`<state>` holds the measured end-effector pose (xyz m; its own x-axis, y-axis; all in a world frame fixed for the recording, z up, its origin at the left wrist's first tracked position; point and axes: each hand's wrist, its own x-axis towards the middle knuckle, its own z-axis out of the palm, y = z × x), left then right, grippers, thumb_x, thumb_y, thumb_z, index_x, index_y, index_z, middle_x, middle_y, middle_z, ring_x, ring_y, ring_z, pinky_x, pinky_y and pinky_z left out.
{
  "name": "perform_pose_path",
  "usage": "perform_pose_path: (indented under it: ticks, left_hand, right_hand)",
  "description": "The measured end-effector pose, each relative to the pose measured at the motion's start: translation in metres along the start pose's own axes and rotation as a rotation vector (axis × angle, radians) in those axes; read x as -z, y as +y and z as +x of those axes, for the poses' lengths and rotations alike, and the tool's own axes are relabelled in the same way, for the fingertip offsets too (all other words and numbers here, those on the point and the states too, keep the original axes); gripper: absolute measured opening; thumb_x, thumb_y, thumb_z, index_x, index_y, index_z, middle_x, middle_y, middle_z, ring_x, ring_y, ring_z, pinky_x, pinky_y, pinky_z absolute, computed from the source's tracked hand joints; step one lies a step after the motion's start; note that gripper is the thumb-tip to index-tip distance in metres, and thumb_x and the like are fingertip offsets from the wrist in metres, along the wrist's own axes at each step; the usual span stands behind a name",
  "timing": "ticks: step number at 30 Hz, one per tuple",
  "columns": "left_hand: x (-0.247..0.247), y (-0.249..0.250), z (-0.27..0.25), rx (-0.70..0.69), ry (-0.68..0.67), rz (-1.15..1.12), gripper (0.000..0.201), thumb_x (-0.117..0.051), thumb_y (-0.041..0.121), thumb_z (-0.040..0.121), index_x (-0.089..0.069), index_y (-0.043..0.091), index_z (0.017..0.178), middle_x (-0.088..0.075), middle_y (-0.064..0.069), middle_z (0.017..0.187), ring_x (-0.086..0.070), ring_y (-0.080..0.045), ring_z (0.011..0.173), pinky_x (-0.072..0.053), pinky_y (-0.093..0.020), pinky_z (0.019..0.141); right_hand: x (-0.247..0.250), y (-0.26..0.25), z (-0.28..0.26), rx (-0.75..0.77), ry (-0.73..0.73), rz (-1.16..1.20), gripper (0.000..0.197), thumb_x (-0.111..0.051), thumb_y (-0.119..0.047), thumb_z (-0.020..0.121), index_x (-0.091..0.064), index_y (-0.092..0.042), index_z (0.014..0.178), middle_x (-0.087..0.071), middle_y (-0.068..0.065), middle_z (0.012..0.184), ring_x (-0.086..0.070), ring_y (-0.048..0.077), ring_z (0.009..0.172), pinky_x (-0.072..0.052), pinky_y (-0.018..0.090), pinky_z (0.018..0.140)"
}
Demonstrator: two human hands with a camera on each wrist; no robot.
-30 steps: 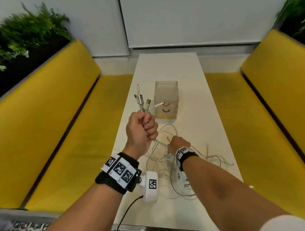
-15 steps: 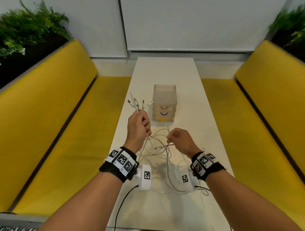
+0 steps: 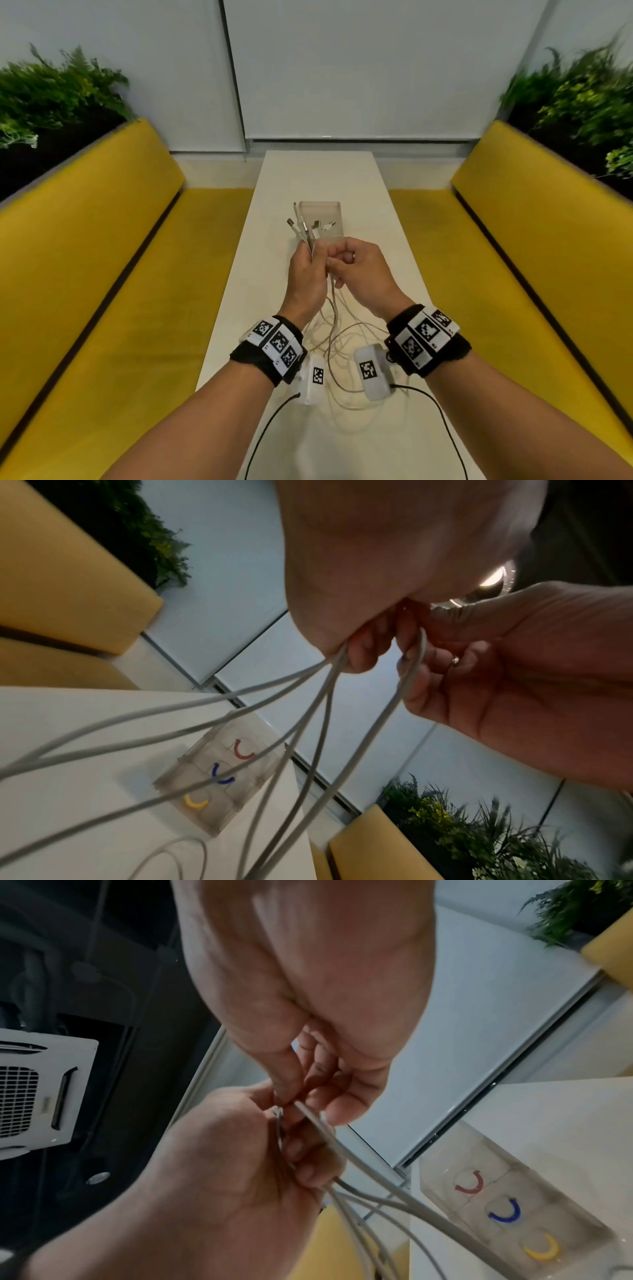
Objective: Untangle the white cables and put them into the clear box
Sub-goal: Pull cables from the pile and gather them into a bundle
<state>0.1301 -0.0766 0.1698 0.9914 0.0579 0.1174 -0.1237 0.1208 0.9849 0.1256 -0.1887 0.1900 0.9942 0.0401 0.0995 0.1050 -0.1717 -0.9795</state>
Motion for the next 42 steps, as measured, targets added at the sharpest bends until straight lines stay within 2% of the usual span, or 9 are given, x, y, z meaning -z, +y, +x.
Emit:
perform_pose_path:
  ticks: [2, 6, 12, 15, 20, 24, 27, 32, 42]
  left_hand:
    - [-0.002, 0.001, 0.002, -0.025, 0.025, 0.071, 0.032, -0.044, 0.037, 0.104, -0.06, 0.009, 0.105, -0.072, -0.014, 0.101, -0.071, -0.028, 0.092, -0.06, -0.042, 0.077]
    - [-0.01, 0.008, -0.002, -0.075, 0.055, 0.171, 0.027, -0.045, 0.03, 0.107, -0.06, 0.012, 0.093, -0.067, -0.001, 0.085, -0.063, -0.003, 0.072, -0.056, -0.025, 0.065]
    - [-0.01, 0.011, 0.002, -0.057, 0.072, 0.197, 0.038, -0.047, 0.037, 0.105, -0.058, 0.015, 0.076, -0.062, -0.007, 0.068, -0.06, -0.022, 0.062, -0.053, -0.044, 0.055]
    - [0.002, 0.022, 0.012, -0.043, 0.154, 0.094, 0.04, -0.042, 0.037, 0.107, -0.05, 0.016, 0.074, -0.051, -0.003, 0.063, -0.05, -0.014, 0.051, -0.043, -0.03, 0.049]
    - [0.025, 0.053, 0.022, -0.041, 0.198, -0.202, 0.037, -0.036, 0.038, 0.109, -0.044, 0.017, 0.079, -0.032, -0.001, 0.06, -0.033, -0.013, 0.046, -0.05, -0.031, 0.047]
    - [0.041, 0.067, 0.023, -0.032, 0.224, -0.273, 0.038, -0.038, 0.044, 0.107, -0.042, 0.022, 0.076, -0.026, 0.002, 0.06, -0.02, -0.011, 0.048, -0.016, -0.025, 0.043]
    - [0.044, 0.067, 0.02, -0.038, 0.211, -0.265, 0.04, -0.036, 0.044, 0.108, -0.041, 0.022, 0.075, -0.025, 0.002, 0.06, -0.019, -0.01, 0.048, -0.013, -0.028, 0.045]
    - [0.042, 0.059, 0.02, -0.044, 0.18, -0.181, 0.041, -0.036, 0.044, 0.107, -0.041, 0.021, 0.073, -0.029, 0.005, 0.056, -0.021, -0.009, 0.045, -0.014, -0.025, 0.042]
    - [0.043, 0.058, 0.023, -0.036, 0.17, -0.153, 0.041, -0.037, 0.043, 0.108, -0.04, 0.021, 0.073, -0.029, 0.005, 0.057, -0.021, -0.01, 0.045, -0.015, -0.024, 0.042]
  right_hand:
    - [0.004, -0.002, -0.004, 0.006, 0.007, -0.016, 0.006, -0.068, 0.005, 0.088, -0.068, 0.003, 0.094, -0.066, 0.0, 0.067, -0.06, 0.003, 0.054, -0.051, 0.023, 0.056]
    - [0.012, -0.008, -0.01, 0.033, 0.006, -0.01, 0.009, -0.066, 0.01, 0.087, -0.065, 0.001, 0.088, -0.067, 0.011, 0.071, -0.06, 0.008, 0.055, -0.053, 0.025, 0.058]
    - [0.004, -0.002, -0.021, -0.023, 0.059, 0.141, 0.019, -0.063, 0.009, 0.09, -0.055, -0.004, 0.101, -0.063, 0.015, 0.069, -0.061, 0.023, 0.059, -0.056, 0.035, 0.059]
    - [0.007, 0.013, -0.028, -0.093, -0.017, 0.111, 0.021, -0.063, 0.009, 0.091, -0.054, 0.002, 0.109, -0.064, 0.016, 0.07, -0.061, 0.021, 0.054, -0.053, 0.025, 0.054]
    - [0.028, 0.072, -0.037, -0.173, -0.078, -0.129, 0.014, -0.055, 0.011, 0.09, -0.068, 0.006, 0.087, -0.064, 0.017, 0.069, -0.059, 0.016, 0.057, -0.051, 0.024, 0.061]
    - [0.046, 0.112, -0.044, -0.239, -0.099, -0.349, 0.015, -0.061, -0.005, 0.092, -0.072, -0.004, 0.081, -0.07, 0.004, 0.07, -0.062, 0.011, 0.063, -0.055, 0.035, 0.066]
    - [0.051, 0.116, -0.045, -0.277, -0.13, -0.424, 0.022, -0.057, -0.003, 0.091, -0.073, -0.011, 0.078, -0.073, 0.0, 0.076, -0.063, 0.011, 0.068, -0.055, 0.034, 0.071]
    - [0.049, 0.064, -0.032, -0.203, -0.05, -0.204, 0.02, -0.052, 0.001, 0.097, -0.072, 0.003, 0.095, -0.076, 0.018, 0.088, -0.065, 0.019, 0.066, -0.052, 0.03, 0.053]
    - [0.081, -0.11, 0.002, 0.3, 0.125, 0.055, 0.006, -0.063, -0.003, 0.095, -0.067, -0.006, 0.092, -0.069, 0.009, 0.078, -0.062, 0.025, 0.066, -0.059, 0.041, 0.064]
